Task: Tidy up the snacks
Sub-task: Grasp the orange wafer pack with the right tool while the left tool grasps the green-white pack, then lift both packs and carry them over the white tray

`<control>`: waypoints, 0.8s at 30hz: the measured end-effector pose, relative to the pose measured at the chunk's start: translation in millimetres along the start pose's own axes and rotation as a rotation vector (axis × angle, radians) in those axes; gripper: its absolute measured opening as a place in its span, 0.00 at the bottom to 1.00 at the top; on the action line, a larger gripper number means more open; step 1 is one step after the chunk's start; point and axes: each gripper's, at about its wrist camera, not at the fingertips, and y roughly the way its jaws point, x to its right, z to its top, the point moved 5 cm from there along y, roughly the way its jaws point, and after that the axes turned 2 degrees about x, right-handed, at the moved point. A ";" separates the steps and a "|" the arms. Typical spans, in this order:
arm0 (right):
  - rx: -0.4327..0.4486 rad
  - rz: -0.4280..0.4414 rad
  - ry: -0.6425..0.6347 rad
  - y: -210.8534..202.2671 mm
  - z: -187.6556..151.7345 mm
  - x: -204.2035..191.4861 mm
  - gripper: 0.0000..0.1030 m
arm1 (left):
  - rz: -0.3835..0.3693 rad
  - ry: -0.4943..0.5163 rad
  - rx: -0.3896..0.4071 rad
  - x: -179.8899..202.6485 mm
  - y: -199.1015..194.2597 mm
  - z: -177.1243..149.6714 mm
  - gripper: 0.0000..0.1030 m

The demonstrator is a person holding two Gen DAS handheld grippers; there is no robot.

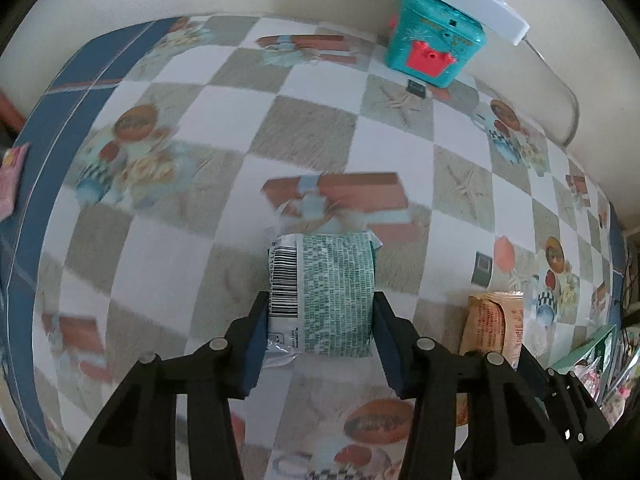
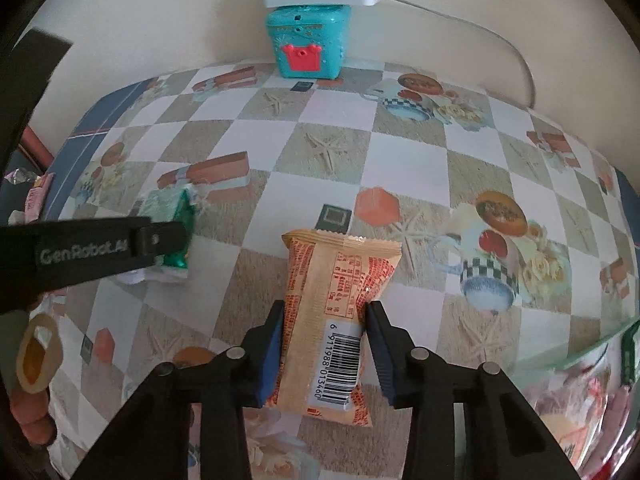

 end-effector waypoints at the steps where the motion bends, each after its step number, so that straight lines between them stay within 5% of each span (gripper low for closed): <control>1: -0.002 0.002 0.004 -1.0 -2.9 -0.1 0.41 | -0.007 -0.019 0.001 -2.1 -2.4 -5.6 0.49; 11: -0.021 0.004 0.003 -16.7 -34.0 -2.7 0.40 | 0.023 -0.225 0.035 -31.8 -26.1 -78.3 0.49; 24: 0.032 0.035 0.095 -58.1 -85.3 6.2 0.37 | -0.001 -0.333 0.089 -25.4 -69.0 -127.5 0.49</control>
